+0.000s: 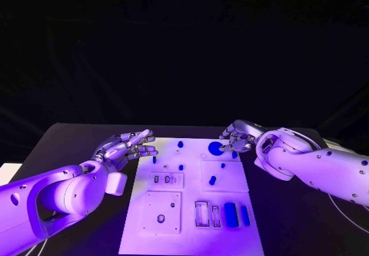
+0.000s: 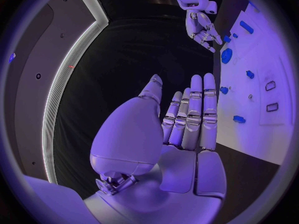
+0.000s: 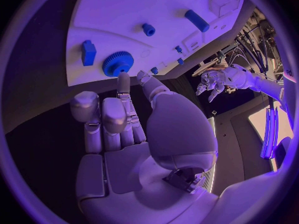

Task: Assemble the parts on the task board

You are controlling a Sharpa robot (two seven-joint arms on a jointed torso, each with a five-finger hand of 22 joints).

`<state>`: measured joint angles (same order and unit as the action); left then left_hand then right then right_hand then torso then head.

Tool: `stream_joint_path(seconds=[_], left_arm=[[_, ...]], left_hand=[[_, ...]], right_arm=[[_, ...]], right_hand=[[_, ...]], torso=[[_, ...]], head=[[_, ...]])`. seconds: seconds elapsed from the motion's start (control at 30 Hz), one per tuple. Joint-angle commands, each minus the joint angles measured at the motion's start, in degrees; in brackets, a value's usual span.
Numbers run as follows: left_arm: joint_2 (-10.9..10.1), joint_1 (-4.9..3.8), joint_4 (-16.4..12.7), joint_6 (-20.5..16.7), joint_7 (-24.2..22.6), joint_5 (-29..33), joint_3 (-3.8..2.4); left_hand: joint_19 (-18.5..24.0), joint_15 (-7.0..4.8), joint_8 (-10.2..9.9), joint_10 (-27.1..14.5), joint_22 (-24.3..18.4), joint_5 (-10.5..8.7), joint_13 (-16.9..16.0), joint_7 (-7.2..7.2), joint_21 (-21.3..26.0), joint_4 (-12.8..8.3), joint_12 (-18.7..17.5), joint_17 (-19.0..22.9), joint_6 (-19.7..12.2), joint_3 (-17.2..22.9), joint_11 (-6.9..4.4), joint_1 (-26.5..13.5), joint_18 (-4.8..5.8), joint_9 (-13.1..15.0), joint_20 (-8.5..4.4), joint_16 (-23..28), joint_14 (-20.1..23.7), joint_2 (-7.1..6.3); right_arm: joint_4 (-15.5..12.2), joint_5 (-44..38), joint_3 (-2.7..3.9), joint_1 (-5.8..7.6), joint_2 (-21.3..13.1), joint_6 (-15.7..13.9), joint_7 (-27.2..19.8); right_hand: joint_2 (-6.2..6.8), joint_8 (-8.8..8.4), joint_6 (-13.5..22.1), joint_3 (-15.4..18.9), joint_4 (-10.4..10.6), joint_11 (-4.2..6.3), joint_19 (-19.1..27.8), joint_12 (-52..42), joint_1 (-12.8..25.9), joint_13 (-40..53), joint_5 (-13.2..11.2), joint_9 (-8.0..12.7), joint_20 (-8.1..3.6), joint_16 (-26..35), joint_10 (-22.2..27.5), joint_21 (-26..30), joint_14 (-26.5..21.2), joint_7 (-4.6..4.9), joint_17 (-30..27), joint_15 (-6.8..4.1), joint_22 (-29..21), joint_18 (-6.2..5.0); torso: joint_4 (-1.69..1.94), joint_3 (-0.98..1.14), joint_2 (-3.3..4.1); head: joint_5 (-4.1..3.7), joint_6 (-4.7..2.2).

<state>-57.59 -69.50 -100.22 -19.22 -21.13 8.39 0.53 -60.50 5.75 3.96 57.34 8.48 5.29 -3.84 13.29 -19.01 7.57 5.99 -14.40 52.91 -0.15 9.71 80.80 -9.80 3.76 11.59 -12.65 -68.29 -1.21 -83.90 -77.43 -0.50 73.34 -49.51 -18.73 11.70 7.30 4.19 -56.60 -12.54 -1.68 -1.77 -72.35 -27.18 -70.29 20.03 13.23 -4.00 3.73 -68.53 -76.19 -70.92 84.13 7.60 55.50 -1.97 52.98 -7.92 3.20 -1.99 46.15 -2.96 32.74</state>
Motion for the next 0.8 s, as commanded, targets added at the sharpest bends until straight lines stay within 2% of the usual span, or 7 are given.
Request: stream_joint_path(seconds=[0.03,0.2,0.33,0.47,0.6,0.8], left_arm=[[-0.20,-0.21,0.40,2.10,-0.48,-0.32,-0.02],[-0.36,-0.33,1.41,2.30,-0.30,-0.33,-0.02],[-0.41,-0.36,1.73,2.38,-0.13,-0.33,-0.02],[-0.50,-0.38,1.53,2.45,0.06,-0.34,-0.02],[-0.46,-0.38,1.36,2.55,0.27,-0.34,-0.02],[-0.46,-0.38,1.00,2.52,0.51,-0.34,-0.02]], left_hand=[[0.26,0.11,0.12,-0.21,0.05,0.22,-0.03,-0.06,-0.10,-0.39,0.32,-0.05,-0.12,0.07,0.02,0.41,-0.42,0.09,0.00,0.00,0.47,0.25],[0.30,0.12,0.13,-0.21,0.05,0.22,-0.03,-0.05,-0.09,-0.42,0.34,-0.07,-0.11,0.08,0.02,0.42,-0.42,0.09,0.01,0.01,0.51,0.26],[0.30,0.12,0.13,-0.21,0.05,0.22,-0.03,-0.05,-0.09,-0.42,0.34,-0.07,-0.11,0.08,0.02,0.42,-0.42,0.09,0.01,0.01,0.51,0.26],[0.32,0.12,0.13,-0.21,0.05,0.22,-0.04,-0.03,-0.09,-0.44,0.36,-0.08,-0.10,0.08,0.03,0.42,-0.42,0.09,0.01,0.01,0.54,0.27],[0.32,0.12,0.13,-0.21,0.05,0.22,-0.04,-0.03,-0.09,-0.44,0.36,-0.08,-0.10,0.08,0.03,0.42,-0.42,0.09,0.01,0.01,0.54,0.27],[0.41,0.13,0.16,-0.21,0.05,0.24,-0.04,0.02,-0.09,-0.53,0.44,-0.16,-0.05,0.17,0.06,0.50,-0.42,0.10,0.03,0.02,0.63,0.41]], right_arm=[[0.42,1.08,0.06,0.01,0.00,5.28,2.32],[1.53,-1.08,0.07,-0.04,0.89,5.17,3.09],[2.44,-2.10,0.06,-0.11,1.88,5.09,3.71],[3.14,-2.78,0.05,-0.19,2.88,5.03,4.24],[3.54,-3.43,0.04,-0.25,3.77,4.87,4.88],[4.08,-3.70,0.04,-0.27,4.62,5.01,6.74]], right_hand=[[-0.98,0.03,0.21,1.84,1.21,-0.58,-0.55,-6.72,-1.49,7.58,0.18,-0.06,0.40,-3.41,4.59,-1.88,1.69,-0.03,4.44,-0.11,2.63,1.42],[-1.32,-0.14,0.87,3.05,2.22,-0.77,-0.71,-10.28,-2.18,12.16,0.00,0.02,0.59,-4.86,6.40,-2.89,1.67,0.22,6.48,0.13,4.03,1.53],[-1.56,-0.09,0.90,3.34,2.49,-0.77,-1.22,-13.54,-2.67,15.98,0.01,0.00,0.63,-6.20,5.69,-3.66,1.97,0.24,8.51,0.16,5.28,1.72],[-1.85,-0.04,0.88,3.71,2.76,-0.80,-2.49,-19.83,-3.25,23.15,-0.01,-0.01,0.66,-8.82,3.72,-5.27,2.58,0.26,12.53,0.20,7.95,2.19],[-2.07,-0.03,0.91,4.41,3.25,-0.91,-3.73,-26.83,-3.62,31.22,0.11,-0.01,0.81,-11.28,1.73,-7.02,3.03,0.36,16.29,0.31,10.84,2.69],[-2.73,0.01,0.88,5.22,4.07,-1.09,-5.85,-37.49,-3.80,43.04,0.32,0.00,1.02,-13.99,-2.07,-9.60,3.56,0.49,20.61,0.54,15.42,3.51]], torso=[[0.06,-0.07,0.00],[0.13,-0.10,0.00],[0.19,-0.10,0.08],[0.07,-0.17,0.08],[0.18,-0.12,0.09],[0.16,-0.15,0.09]], head=[[-0.41,0.14],[-0.67,0.11],[-0.82,0.21],[-0.69,0.24],[-0.64,0.29],[-0.34,0.44]])
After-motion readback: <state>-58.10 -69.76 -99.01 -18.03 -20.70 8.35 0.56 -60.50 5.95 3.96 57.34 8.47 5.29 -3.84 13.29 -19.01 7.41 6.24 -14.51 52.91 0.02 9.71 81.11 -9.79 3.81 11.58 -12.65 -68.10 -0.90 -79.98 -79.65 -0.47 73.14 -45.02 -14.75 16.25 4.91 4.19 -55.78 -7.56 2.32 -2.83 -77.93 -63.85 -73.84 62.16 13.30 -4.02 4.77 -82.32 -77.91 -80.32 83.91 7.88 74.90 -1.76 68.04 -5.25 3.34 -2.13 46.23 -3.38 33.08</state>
